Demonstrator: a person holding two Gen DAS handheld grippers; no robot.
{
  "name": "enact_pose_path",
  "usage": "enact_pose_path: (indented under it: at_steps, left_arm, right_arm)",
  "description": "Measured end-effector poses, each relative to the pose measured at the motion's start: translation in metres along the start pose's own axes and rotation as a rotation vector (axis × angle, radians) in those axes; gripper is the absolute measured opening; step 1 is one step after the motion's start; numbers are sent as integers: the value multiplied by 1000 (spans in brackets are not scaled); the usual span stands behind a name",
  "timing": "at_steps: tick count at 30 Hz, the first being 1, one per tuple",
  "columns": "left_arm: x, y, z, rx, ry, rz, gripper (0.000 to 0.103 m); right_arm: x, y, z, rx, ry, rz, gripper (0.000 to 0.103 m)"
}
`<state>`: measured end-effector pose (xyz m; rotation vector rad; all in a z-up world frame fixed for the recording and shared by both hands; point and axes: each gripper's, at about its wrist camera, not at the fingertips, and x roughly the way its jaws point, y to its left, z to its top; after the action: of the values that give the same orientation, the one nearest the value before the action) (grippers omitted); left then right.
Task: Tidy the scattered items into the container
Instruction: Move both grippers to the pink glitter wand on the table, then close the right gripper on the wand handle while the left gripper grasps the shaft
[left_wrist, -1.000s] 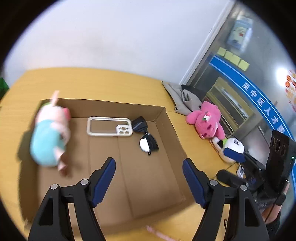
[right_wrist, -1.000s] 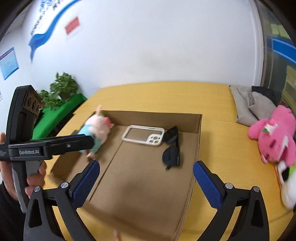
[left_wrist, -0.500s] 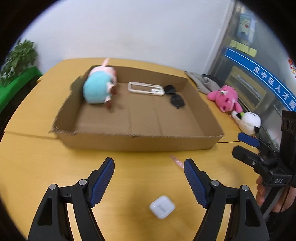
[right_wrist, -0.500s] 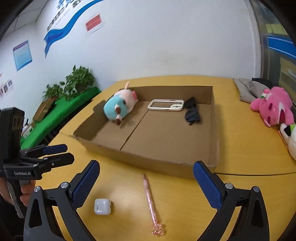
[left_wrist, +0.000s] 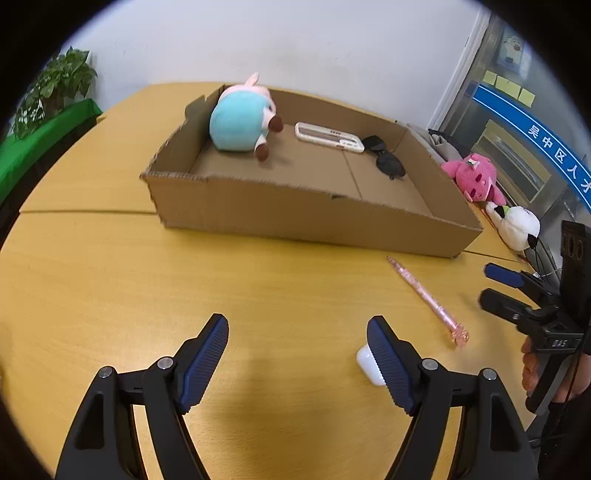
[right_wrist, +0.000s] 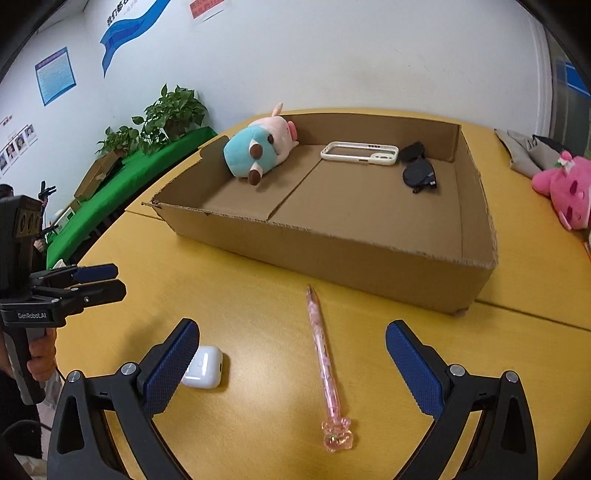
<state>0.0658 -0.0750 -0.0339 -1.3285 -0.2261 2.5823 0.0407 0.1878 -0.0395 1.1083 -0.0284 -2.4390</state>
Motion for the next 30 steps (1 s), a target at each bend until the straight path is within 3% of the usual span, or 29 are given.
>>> enact_pose_path:
  at_steps: [6,12,21,23,25,30]
  left_arm:
    - [18,3,-6,-10,43,-31,77]
    - [37,-23,-1,9,87,-92,77]
    - [85,-73,23,-57,221,-184,77]
    - [102,-88,26,-64,274,-212,77]
    - [116,-102,27,-60,314,-218,77]
    - [136,-125,27,-63,362,-225,74]
  right_arm:
    - [-16,-8,-24,-37,16,-25,103]
    - [1,-4,-36,-62,73,-39,100]
    - [41,-1,-50,-39,190,-93,55]
    - [39,0,-51,-27,190,-108,36]
    - [37,-5,-53,21,180,-113,24]
    - [31,-5,-62,116,150,-87,22]
